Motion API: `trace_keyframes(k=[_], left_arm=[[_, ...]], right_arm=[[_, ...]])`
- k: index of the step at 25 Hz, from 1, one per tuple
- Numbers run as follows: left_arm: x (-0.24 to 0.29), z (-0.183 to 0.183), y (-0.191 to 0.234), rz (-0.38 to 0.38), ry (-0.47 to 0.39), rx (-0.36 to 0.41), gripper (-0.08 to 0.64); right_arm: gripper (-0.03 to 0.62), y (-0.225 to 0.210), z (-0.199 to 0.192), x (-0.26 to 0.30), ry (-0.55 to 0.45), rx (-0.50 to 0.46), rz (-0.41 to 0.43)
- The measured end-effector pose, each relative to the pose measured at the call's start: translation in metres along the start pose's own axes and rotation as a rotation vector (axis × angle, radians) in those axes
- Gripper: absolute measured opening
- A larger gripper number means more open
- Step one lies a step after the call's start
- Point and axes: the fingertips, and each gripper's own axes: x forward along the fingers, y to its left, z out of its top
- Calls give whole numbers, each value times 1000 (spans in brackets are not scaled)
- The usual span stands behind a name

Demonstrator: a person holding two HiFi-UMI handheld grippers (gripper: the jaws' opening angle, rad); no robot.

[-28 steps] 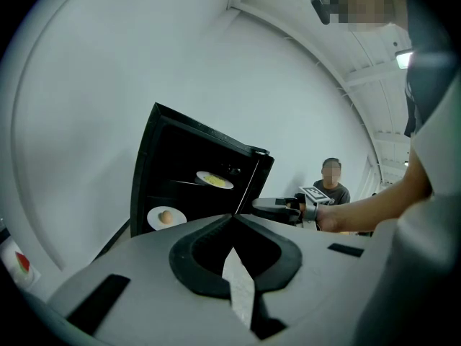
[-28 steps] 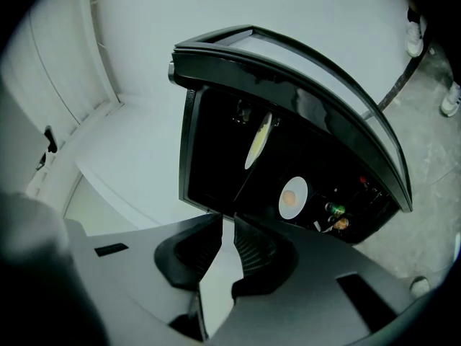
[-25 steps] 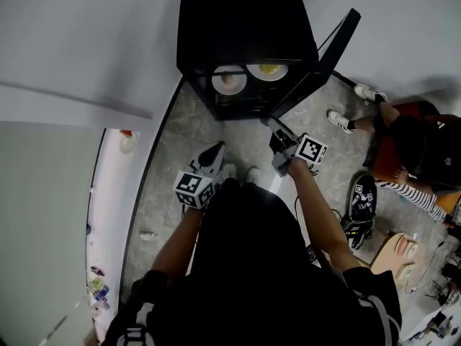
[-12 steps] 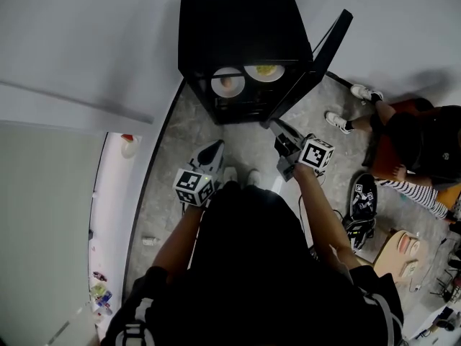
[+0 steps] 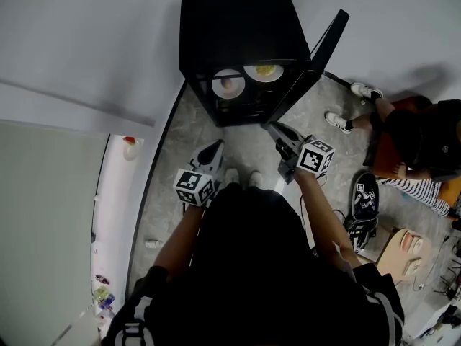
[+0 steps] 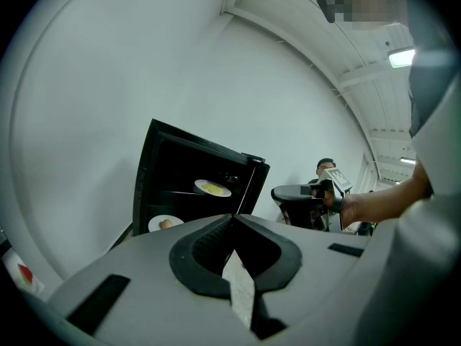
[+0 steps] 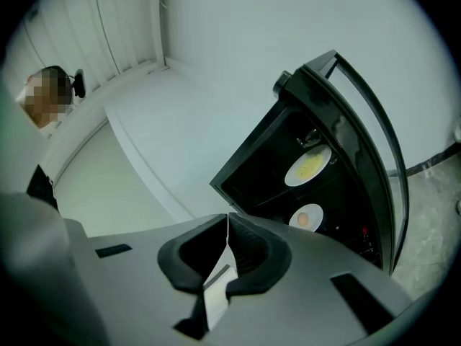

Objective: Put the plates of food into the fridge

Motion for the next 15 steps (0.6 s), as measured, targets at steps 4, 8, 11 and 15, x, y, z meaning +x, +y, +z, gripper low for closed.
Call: trace_keyframes(k=[4,8,11,15], left_arm=[[-2,0,-1,-6,0,5,21],[-3,-2,-3,-14,9,5,21],[-1,-1,-4,-22,13,12,21],[1,-1,-7,-35,14,19,21]], right_arm=[[28,10,-1,-1,12,-102,-11],[28,18,-7,-3,31,-179,-28],[29,20,-10,-4,45,-225,-36],[28,21,-14,-6,59,-273,-47]])
